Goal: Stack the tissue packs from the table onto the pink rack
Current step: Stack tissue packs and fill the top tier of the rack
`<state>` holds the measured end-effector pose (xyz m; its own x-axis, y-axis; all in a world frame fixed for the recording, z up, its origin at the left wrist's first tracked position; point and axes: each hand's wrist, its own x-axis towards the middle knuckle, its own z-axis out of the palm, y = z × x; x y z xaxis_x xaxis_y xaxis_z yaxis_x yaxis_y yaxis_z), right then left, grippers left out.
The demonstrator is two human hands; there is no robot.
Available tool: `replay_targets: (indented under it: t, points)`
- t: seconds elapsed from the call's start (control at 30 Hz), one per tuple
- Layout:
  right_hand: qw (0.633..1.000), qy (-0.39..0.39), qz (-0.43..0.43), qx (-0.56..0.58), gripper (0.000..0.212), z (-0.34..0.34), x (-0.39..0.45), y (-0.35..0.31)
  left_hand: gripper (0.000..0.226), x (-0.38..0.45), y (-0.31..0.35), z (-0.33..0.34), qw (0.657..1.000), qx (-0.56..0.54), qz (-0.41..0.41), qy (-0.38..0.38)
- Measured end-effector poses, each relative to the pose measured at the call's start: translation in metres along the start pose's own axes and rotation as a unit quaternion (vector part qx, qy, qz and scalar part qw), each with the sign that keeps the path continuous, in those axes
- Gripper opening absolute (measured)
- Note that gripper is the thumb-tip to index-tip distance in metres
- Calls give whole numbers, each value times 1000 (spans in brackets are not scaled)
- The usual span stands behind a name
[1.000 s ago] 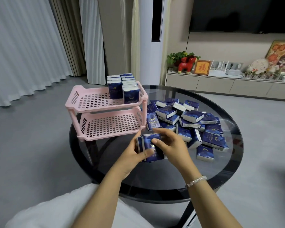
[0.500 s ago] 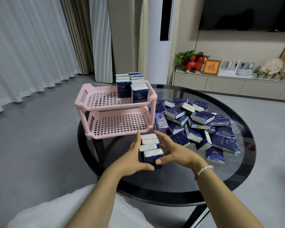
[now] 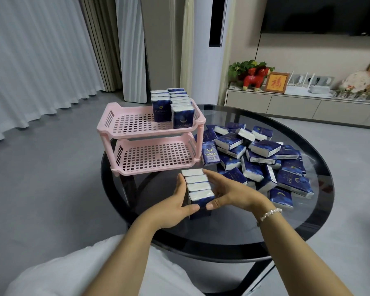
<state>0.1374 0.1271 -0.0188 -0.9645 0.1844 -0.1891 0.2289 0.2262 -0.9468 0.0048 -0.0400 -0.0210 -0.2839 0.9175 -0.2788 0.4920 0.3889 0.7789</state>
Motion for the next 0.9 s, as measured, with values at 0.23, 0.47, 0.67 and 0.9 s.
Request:
replay_targets:
  t: [0.23, 0.47, 0.67, 0.9]
  points:
    - [999, 31, -21, 11, 87, 1, 3, -3, 101, 3, -4, -4, 994, -73, 33, 70]
    - [997, 56, -48, -10, 73, -1, -1, -21, 90, -7, 4, -15, 983, -109, 68, 129]
    - [994, 54, -70, -59, 76, -5, 2, -78, 74, -28, 25, -58, 973, -118, 121, 160]
    - [986, 56, -127, -92, 62, -11, 11, -148, 82, -44, 56, -116, 965, -106, 146, 190]
